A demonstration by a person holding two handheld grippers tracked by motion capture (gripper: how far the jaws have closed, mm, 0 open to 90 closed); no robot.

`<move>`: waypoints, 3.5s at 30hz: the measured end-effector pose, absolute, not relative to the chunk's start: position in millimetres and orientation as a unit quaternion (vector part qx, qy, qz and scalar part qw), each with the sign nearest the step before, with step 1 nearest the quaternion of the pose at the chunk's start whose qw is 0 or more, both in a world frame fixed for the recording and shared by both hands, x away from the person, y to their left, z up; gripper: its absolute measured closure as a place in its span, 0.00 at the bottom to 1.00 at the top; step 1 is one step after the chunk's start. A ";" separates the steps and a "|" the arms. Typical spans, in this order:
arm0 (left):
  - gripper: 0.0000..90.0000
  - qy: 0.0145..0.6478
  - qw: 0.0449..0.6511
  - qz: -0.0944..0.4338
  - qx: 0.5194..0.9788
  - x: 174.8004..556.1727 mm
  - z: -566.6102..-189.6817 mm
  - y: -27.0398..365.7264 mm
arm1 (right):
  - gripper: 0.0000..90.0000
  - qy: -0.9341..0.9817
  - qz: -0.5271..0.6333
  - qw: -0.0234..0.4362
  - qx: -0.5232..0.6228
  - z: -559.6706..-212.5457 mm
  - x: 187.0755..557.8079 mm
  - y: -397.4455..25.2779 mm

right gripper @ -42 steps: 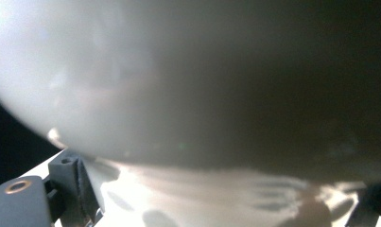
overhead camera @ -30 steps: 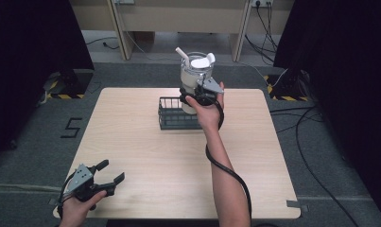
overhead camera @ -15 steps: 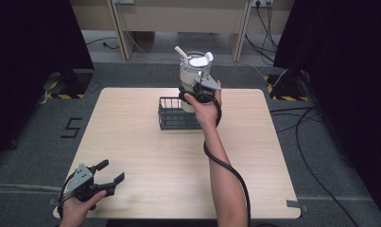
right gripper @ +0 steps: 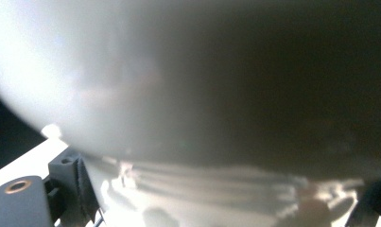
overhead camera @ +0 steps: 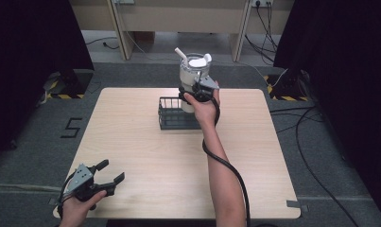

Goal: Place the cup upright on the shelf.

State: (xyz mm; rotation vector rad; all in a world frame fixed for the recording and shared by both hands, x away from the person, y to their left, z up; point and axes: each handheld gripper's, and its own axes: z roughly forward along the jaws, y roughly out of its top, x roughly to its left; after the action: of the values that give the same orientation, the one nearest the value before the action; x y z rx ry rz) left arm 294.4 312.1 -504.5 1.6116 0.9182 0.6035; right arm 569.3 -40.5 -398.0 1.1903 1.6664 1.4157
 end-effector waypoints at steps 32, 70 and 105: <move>0.16 0.388 0.561 0.256 0.686 294.2 -504.7 311.2 | 0.12 0.647 0.502 0.317 0.478 -429.4 586.8 -40.5; 0.16 0.382 0.559 0.257 0.690 293.3 -504.3 309.0 | 0.04 0.642 0.514 0.335 0.460 -437.6 557.2 -43.2; 0.16 0.384 0.557 0.259 0.689 293.1 -504.9 307.7 | 0.10 0.654 0.514 0.320 0.452 -423.1 503.2 -78.0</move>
State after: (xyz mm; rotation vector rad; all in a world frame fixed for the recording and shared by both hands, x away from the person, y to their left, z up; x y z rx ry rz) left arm 293.1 307.7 -504.9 1.6260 0.9071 0.6106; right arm 503.2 -78.0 -423.1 1.1881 1.7200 1.3520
